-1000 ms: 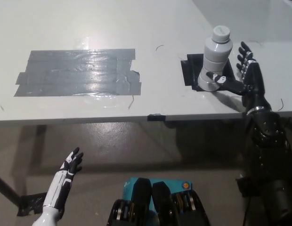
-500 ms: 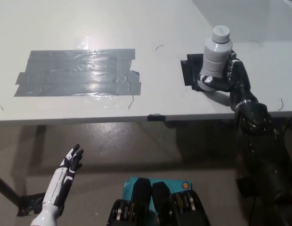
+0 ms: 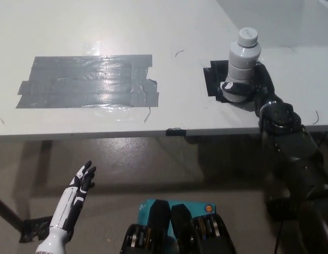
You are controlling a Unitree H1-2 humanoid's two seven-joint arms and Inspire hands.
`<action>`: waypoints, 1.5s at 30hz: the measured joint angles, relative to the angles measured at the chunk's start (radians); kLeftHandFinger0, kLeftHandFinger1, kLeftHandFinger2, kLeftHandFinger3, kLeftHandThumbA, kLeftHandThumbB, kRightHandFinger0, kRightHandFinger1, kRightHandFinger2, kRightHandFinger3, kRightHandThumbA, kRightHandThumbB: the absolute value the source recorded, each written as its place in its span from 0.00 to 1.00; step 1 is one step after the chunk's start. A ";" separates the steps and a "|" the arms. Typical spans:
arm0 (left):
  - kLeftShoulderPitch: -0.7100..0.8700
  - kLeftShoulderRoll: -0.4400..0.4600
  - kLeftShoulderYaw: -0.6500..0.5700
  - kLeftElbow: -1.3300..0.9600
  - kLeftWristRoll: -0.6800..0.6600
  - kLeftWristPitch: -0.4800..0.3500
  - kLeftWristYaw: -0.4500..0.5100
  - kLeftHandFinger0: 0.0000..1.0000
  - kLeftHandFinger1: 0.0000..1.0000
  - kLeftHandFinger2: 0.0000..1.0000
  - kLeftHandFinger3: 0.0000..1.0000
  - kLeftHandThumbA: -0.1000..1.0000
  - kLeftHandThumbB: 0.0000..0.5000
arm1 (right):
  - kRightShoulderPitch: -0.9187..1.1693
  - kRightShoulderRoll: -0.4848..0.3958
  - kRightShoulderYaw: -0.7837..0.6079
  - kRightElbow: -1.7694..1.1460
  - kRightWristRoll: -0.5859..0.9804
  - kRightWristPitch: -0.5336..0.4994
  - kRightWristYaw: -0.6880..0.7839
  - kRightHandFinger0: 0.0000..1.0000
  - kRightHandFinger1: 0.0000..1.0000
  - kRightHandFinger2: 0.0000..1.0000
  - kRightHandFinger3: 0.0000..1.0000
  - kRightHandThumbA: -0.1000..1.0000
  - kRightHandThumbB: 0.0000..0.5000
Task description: A white bottle is kept in the middle of the desk infront of the robot and the robot picks it up with its right hand and passes it to a person
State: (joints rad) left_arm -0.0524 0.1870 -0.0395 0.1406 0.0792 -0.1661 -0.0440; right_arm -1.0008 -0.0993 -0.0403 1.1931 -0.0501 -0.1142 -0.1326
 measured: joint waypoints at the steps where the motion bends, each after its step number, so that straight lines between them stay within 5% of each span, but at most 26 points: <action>1: -0.003 0.000 0.000 0.000 0.000 0.000 -0.001 0.96 1.00 1.00 1.00 0.97 0.33 | -0.004 -0.002 0.017 0.009 -0.014 -0.006 -0.022 0.00 0.21 0.63 0.52 0.00 0.40; 3: -0.007 0.000 0.000 0.000 0.000 0.001 -0.002 0.97 1.00 1.00 1.00 0.97 0.33 | -0.007 -0.003 0.042 0.026 -0.032 -0.022 -0.061 0.01 0.32 0.77 0.67 0.00 0.36; 9: -0.008 0.002 0.000 -0.001 0.000 0.001 -0.008 0.98 1.00 1.00 1.00 0.97 0.31 | -0.001 0.001 0.098 0.053 -0.073 -0.073 -0.152 0.04 0.52 0.91 0.91 0.00 0.29; 22: -0.009 0.007 0.001 0.000 -0.001 0.003 -0.019 0.97 1.00 1.00 1.00 0.96 0.28 | 0.038 -0.003 0.169 -0.034 -0.144 -0.109 -0.245 0.05 0.57 0.91 0.97 0.00 0.28; 30: -0.009 0.007 0.002 0.002 -0.001 0.003 -0.021 0.96 1.00 1.00 1.00 0.97 0.27 | 0.105 -0.005 0.198 -0.321 -0.172 -0.106 -0.222 0.07 0.56 0.95 0.91 0.00 0.29; 35: -0.010 0.011 0.001 0.001 0.000 0.003 -0.021 0.97 1.00 1.00 1.00 0.98 0.29 | 0.103 0.015 0.204 -0.445 -0.174 -0.088 -0.183 0.08 0.60 1.00 0.99 0.00 0.31; 45: -0.022 0.012 0.000 0.000 0.002 0.007 -0.021 1.00 1.00 1.00 1.00 0.96 0.25 | 0.040 0.085 0.225 -0.336 -0.202 -0.057 -0.162 0.00 0.50 0.90 0.91 0.00 0.29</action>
State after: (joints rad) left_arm -0.0743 0.1988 -0.0392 0.1411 0.0812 -0.1595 -0.0651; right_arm -0.9604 -0.0148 0.1852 0.8576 -0.2520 -0.1708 -0.2947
